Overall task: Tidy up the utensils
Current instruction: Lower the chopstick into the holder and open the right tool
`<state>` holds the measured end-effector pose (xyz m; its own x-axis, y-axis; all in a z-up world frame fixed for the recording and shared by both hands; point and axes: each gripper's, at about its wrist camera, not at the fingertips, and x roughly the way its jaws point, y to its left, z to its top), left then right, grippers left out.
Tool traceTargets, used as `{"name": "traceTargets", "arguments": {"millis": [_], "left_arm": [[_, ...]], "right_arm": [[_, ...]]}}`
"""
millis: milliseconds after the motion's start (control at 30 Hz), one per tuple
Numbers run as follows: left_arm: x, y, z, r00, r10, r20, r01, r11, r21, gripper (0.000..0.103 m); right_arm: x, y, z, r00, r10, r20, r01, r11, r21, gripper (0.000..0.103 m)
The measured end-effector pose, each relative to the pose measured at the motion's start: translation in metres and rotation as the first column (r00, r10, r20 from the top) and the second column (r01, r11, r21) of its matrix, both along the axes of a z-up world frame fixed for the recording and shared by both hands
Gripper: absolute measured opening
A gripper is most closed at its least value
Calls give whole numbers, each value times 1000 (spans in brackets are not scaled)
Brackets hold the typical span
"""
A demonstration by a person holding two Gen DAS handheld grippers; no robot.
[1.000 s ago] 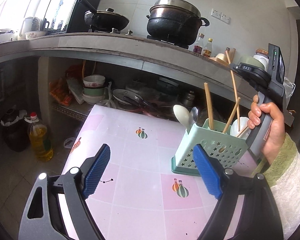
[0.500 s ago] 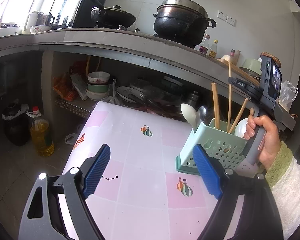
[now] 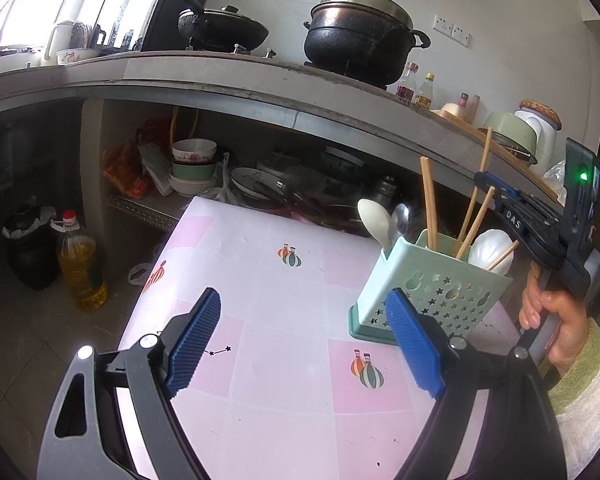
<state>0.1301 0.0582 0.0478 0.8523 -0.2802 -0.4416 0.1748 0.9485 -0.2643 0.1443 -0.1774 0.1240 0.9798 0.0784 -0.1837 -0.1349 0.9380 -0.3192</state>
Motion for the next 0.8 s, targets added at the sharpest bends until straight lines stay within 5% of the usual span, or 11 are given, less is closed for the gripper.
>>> {"name": "traceTargets", "arguments": {"millis": [333, 533, 800], "left_arm": [[0, -12, 0, 999, -31, -9, 31, 999, 18, 83], [-1, -25, 1, 998, -59, -23, 60, 998, 26, 86], [-5, -50, 2, 991, -119, -57, 122, 992, 44, 92]], "right_arm": [[-27, -24, -22, 992, 16, -129, -8, 998, 61, 6], [-55, -40, -14, 992, 14, -129, 2, 992, 125, 45], [-98, -74, -7, 986, -30, -165, 78, 953, 292, 57]]}}
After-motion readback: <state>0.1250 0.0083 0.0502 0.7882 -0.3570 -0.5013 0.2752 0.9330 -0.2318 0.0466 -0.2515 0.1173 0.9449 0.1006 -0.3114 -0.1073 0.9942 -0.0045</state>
